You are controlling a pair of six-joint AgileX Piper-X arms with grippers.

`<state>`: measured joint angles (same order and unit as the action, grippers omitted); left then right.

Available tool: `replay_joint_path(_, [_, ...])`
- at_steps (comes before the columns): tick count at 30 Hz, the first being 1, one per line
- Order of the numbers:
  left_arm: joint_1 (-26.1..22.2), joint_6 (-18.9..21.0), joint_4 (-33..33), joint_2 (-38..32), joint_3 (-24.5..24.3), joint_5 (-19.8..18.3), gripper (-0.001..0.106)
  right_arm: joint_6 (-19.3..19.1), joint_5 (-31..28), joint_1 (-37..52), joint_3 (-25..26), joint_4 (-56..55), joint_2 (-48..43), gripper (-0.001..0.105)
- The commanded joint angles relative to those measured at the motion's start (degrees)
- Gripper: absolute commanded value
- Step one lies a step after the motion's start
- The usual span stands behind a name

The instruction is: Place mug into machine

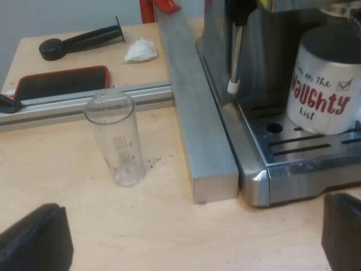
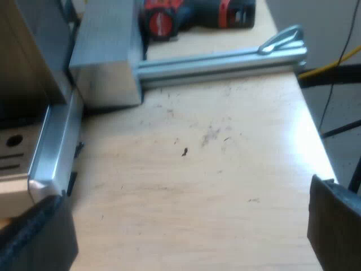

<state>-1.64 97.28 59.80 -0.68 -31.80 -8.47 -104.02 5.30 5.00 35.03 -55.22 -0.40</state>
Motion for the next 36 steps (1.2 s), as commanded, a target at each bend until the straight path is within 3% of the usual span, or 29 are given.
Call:
replay_joint_path(1, [0.1,0.3,-1.9,-8.1,1.0,0.6,0.091,0.1,1.2,0.1,-1.8,0.2,-2.6,0.085])
replay_joint_path(10, [0.1,0.3,-2.7,-8.0,2.9,0.6,0.091,0.1,1.2,0.1,-6.7,-0.3,-2.6,0.085])
replay_joint_path(36, [0.1,0.2,-4.5,-8.0,3.9,0.6,0.091,0.0,1.0,0.1,-6.7,-0.1,-2.5,0.085])
